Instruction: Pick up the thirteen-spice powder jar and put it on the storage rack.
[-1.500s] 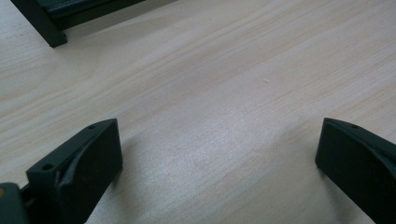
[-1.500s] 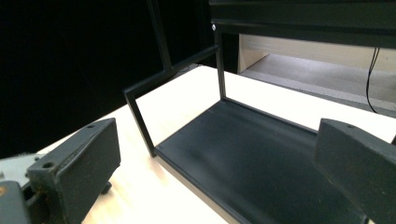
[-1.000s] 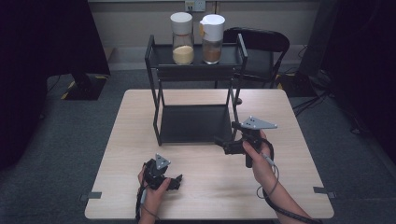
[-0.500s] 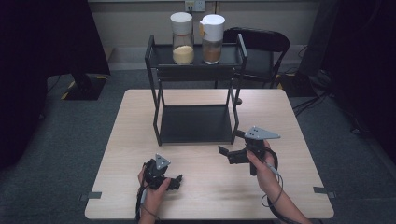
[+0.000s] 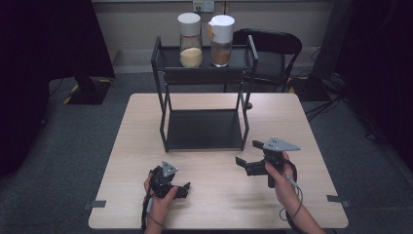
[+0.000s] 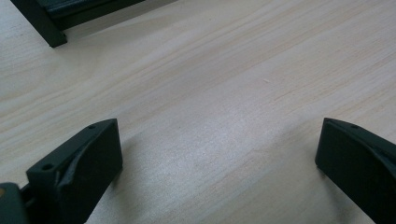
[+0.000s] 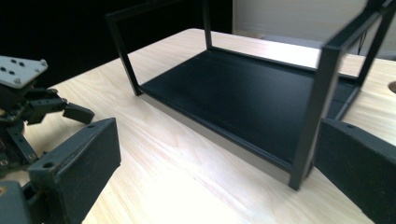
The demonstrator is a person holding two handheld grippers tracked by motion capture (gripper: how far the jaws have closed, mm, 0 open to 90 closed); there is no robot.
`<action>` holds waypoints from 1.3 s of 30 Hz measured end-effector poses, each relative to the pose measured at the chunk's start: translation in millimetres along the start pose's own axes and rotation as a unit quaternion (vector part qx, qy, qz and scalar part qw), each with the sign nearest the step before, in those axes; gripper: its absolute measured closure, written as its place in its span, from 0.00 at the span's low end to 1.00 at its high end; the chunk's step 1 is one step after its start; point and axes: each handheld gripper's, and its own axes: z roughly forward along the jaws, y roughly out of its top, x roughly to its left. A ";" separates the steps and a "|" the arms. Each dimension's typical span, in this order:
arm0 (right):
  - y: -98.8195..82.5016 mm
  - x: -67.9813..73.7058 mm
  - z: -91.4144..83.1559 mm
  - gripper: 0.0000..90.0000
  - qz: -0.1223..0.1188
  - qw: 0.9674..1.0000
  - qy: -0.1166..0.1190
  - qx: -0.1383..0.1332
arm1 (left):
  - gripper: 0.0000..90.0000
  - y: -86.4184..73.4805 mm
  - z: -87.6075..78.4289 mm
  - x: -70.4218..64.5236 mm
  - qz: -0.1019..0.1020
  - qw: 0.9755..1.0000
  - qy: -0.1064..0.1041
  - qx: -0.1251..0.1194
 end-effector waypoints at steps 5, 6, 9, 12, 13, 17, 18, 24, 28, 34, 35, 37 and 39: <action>-8.3 -5.2 -7.9 0.00 0.004 1.000 -0.005 0.002 | 0.00 0.0 0.0 0.0 0.000 1.000 0.000 0.000; -9.3 -6.0 -9.2 0.00 0.005 1.000 -0.006 0.003 | 0.00 0.0 0.0 0.0 0.000 1.000 0.000 0.000; -13.7 -8.3 -14.0 0.00 0.002 1.000 -0.011 0.004 | 0.00 -0.1 0.0 0.0 0.000 1.000 0.000 0.000; -17.1 -10.1 -18.7 0.00 0.002 1.000 -0.015 0.007 | 0.00 0.0 0.0 0.0 0.000 1.000 0.000 0.000; -18.1 -10.5 -20.3 0.00 0.003 1.000 -0.017 0.009 | 0.00 0.0 0.0 0.0 0.000 1.000 0.000 0.000; -23.8 -13.5 -26.0 0.00 0.005 1.000 -0.020 0.008 | 0.00 0.0 0.0 0.0 0.000 1.000 0.000 0.000; -25.1 -14.2 -27.4 0.00 0.006 1.000 -0.020 0.008 | 0.00 0.0 0.0 0.0 0.000 1.000 0.000 0.000; -32.4 -17.3 -35.5 0.00 0.010 1.000 -0.024 0.009 | 0.00 0.0 0.0 0.0 0.000 1.000 0.000 0.000; -37.4 -19.2 -40.2 0.00 0.012 1.000 -0.025 0.010 | 0.00 0.0 0.0 0.0 0.000 1.000 0.000 0.000; -43.1 -21.4 -47.6 0.00 0.011 0.999 -0.029 0.013 | 0.00 0.0 0.0 0.0 0.000 1.000 0.000 0.000; -43.6 -21.9 -49.1 0.00 0.012 0.999 -0.029 0.014 | 0.00 0.0 0.0 0.0 0.000 1.000 0.000 0.000; -45.1 -23.0 -52.1 0.00 0.011 0.999 -0.031 0.016 | 0.00 0.0 0.0 0.0 0.000 1.000 0.000 0.000; -47.0 -24.5 -55.1 0.00 0.013 0.999 -0.032 0.017 | 0.00 0.0 0.0 0.0 0.000 1.000 0.000 0.000</action>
